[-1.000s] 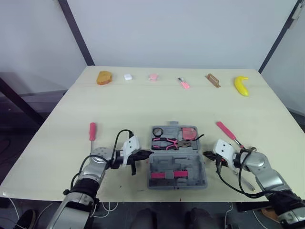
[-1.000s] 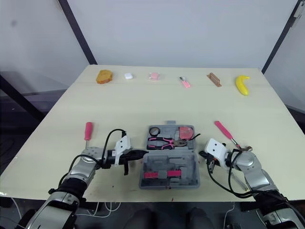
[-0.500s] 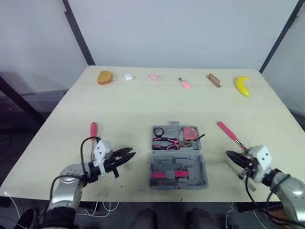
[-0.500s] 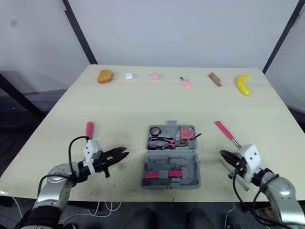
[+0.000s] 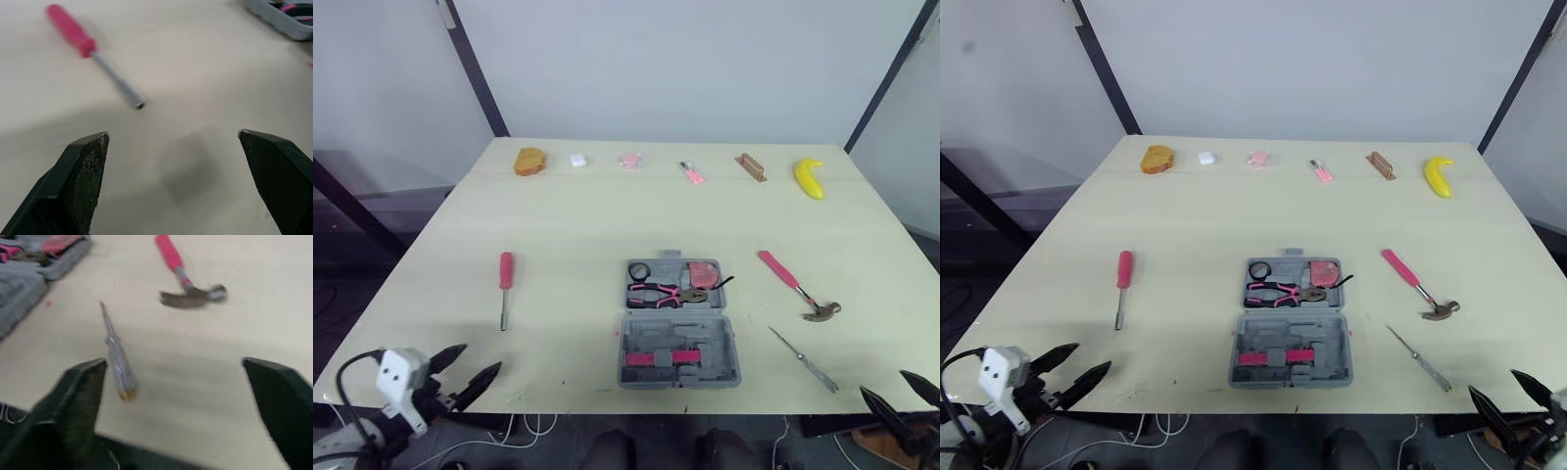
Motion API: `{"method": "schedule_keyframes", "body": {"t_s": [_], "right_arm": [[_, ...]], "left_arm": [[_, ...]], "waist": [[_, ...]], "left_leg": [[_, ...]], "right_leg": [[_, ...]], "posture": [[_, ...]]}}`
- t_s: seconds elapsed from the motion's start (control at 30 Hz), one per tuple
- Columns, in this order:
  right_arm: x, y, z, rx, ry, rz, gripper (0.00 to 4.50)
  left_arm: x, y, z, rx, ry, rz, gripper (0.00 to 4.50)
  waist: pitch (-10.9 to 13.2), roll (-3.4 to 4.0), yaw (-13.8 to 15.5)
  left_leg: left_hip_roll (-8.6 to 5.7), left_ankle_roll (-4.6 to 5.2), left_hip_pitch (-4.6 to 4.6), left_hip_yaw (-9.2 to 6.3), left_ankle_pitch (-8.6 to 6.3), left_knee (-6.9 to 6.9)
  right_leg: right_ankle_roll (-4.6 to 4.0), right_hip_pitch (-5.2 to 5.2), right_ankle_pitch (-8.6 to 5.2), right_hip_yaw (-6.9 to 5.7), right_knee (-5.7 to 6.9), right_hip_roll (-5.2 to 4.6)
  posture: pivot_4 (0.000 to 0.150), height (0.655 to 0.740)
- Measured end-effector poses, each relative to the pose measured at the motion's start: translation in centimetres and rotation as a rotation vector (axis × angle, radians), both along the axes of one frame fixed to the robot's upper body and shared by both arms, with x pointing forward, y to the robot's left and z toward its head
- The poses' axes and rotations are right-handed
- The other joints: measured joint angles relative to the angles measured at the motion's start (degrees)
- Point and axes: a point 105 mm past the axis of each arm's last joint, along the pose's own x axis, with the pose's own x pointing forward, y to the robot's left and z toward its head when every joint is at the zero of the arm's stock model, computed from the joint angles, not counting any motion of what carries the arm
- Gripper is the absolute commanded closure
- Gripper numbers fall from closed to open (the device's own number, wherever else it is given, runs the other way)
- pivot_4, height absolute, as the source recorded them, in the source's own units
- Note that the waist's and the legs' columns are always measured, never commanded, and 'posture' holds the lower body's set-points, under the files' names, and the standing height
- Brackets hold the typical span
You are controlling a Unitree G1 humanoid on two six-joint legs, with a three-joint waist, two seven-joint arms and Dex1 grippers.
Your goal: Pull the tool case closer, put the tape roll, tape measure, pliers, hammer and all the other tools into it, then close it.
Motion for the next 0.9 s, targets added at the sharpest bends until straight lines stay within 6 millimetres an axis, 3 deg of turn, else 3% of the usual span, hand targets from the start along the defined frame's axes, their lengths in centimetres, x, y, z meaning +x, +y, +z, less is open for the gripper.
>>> {"method": "schedule_keyframes", "body": {"t_s": [0.17, 0.37, 0.9], "right_arm": [[-1.6, -0.5, -0.7, 0.014, 0.031, -0.021, 0.04], [-1.2, 0.3, -0.7, 0.004, 0.034, 0.030, 0.04], [5.8, 7.1, -0.7, -0.055, 0.059, 0.241, 0.04]], "left_arm": [[-0.6, 0.4, 0.0, 0.005, 0.006, 0.002, 0.00], [0.1, -0.9, 0.6, 0.016, -0.020, -0.070, 0.00], [3.6, -9.2, 4.2, 0.101, -0.138, -0.560, 0.00]], "waist": [[0.0, 0.00, 0.0], [0.0, 0.03, 0.0], [0.0, 0.02, 0.1]], "left_leg": [[0.02, 0.00, 0.01, 0.02, 0.00, -0.02], [0.02, 0.00, 0.01, 0.05, 0.00, -0.02], [-0.06, 0.00, -0.02, 0.04, 0.00, -0.01]], "right_leg": [[-0.01, 0.00, 0.00, 0.02, -0.01, 0.00], [-0.02, 0.00, 0.00, 0.05, -0.01, -0.03], [-0.02, -0.01, 0.02, 0.04, -0.01, 0.05]], "posture": [[0.150, 0.7400], [0.150, 0.7400], [0.150, 0.7400]]}}
